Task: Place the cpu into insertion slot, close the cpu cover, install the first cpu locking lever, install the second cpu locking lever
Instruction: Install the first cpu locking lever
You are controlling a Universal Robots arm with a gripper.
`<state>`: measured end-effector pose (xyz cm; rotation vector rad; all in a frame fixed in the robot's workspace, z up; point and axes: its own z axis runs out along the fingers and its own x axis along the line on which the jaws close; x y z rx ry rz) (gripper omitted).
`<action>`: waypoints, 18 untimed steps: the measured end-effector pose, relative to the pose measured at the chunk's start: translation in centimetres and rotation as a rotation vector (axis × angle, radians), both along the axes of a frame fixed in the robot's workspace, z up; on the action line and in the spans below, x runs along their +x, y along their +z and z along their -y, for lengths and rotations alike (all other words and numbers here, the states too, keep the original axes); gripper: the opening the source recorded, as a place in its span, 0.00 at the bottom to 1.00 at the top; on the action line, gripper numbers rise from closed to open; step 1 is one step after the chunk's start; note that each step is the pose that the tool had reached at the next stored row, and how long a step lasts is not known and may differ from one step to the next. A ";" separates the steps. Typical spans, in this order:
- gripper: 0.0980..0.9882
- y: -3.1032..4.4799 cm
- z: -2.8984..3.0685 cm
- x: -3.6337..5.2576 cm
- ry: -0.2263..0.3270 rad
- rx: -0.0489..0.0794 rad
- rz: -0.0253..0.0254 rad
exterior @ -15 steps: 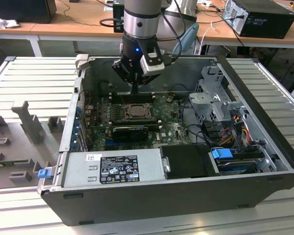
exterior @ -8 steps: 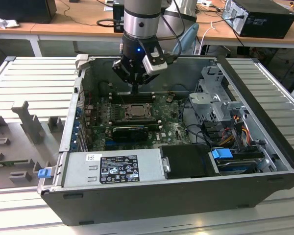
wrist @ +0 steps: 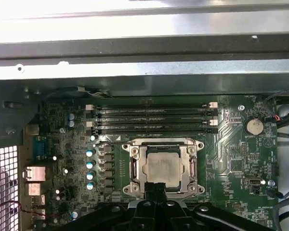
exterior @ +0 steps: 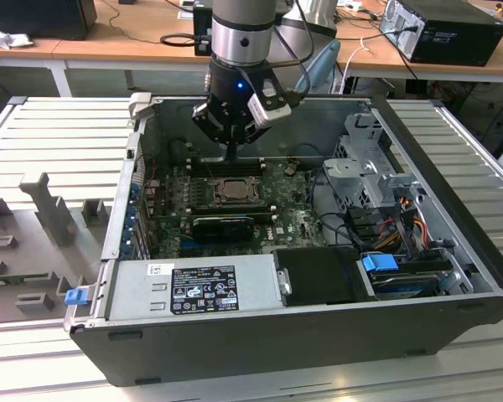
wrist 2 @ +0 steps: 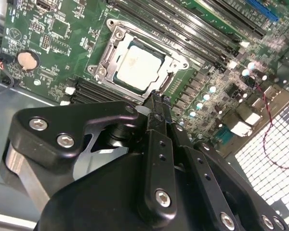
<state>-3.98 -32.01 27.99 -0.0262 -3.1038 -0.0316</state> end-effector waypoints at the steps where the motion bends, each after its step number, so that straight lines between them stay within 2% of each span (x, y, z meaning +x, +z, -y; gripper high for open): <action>1: 0.01 -0.01 0.00 -0.05 0.003 0.000 0.0022; 3: 0.01 -0.01 0.00 -0.28 0.005 0.000 0.0101; 5: 0.01 -0.01 0.00 -0.55 0.006 0.000 0.0206; 6: 0.01 -0.05 0.00 -1.07 0.008 0.000 0.0353; 7: 0.01 -0.24 0.00 -1.33 0.023 0.000 0.0401; 8: 0.01 -0.61 0.00 -2.57 0.028 0.000 0.0449; 9: 0.01 -0.84 -0.03 -3.31 0.029 0.000 0.0479; 12: 0.01 -1.23 -0.37 -4.93 0.030 0.001 0.0488; 14: 0.01 -1.30 -0.66 -5.68 0.030 0.001 0.0489; 15: 0.01 -1.36 -0.97 -6.31 0.030 0.001 0.0490; 18: 0.01 -1.49 -1.65 -7.19 0.030 0.001 0.0491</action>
